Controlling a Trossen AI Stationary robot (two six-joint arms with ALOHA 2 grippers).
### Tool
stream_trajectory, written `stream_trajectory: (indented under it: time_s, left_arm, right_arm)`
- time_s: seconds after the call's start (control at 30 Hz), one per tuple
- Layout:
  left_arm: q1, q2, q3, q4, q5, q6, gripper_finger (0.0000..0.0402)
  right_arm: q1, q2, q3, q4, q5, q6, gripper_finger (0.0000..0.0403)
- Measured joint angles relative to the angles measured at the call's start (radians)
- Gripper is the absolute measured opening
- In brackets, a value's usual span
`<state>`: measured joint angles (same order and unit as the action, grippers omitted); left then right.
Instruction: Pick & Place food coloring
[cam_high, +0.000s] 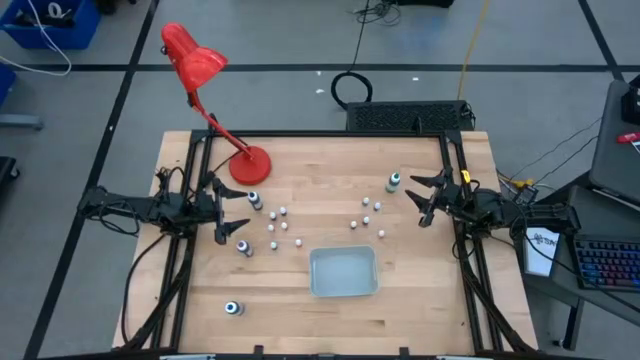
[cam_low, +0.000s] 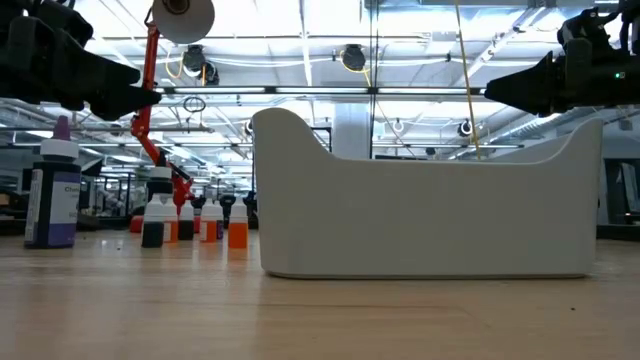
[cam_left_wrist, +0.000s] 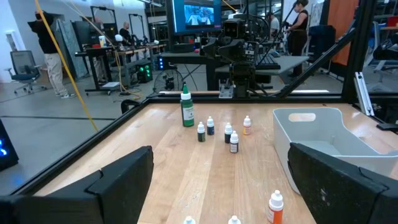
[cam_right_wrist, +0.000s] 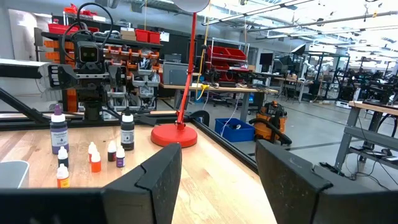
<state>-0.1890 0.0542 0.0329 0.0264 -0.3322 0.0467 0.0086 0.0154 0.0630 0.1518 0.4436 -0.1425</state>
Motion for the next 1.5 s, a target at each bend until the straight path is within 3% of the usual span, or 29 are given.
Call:
stream_trajectory:
  time_s: [0.6, 0.67, 0.83, 1.13, 1.2, 1.37, 1.5]
  left_arm:
    - [0.0, 0.0, 0.0, 0.0, 0.0, 0.001, 0.0365]
    - [0.0, 0.0, 0.0, 0.0, 0.0, 0.001, 0.0365]
    - [0.0, 0.0, 0.0, 0.0, 0.0, 0.001, 0.0365]
    - [0.0, 0.0, 0.0, 0.0, 0.0, 0.001, 0.0365]
    - [0.0, 0.0, 0.0, 0.0, 0.0, 0.001, 0.0365]
    - [0.0, 0.0, 0.0, 0.0, 0.0, 0.001, 0.0365]
    - [0.0, 0.0, 0.0, 0.0, 0.0, 0.0, 0.0365]
  right_arm:
    - [0.0, 0.0, 0.0, 0.025, -0.001, -0.004, 0.0196]
    - [0.0, 0.0, 0.0, 0.055, -0.002, 0.058, 0.0196]
    - [0.0, 0.0, 0.0, 0.027, -0.002, 0.429, 0.0196]
    - [0.0, 0.0, 0.0, 0.063, -0.004, 0.435, 0.0196]
    - [0.0, 0.001, 0.0, 0.051, -0.071, 0.421, 0.0196]
    - [0.0, 0.001, 0.0, 0.058, -0.419, 0.396, 0.0196]
    - [0.0, 0.018, 0.018, 0.001, -0.468, 0.425, 0.0196]
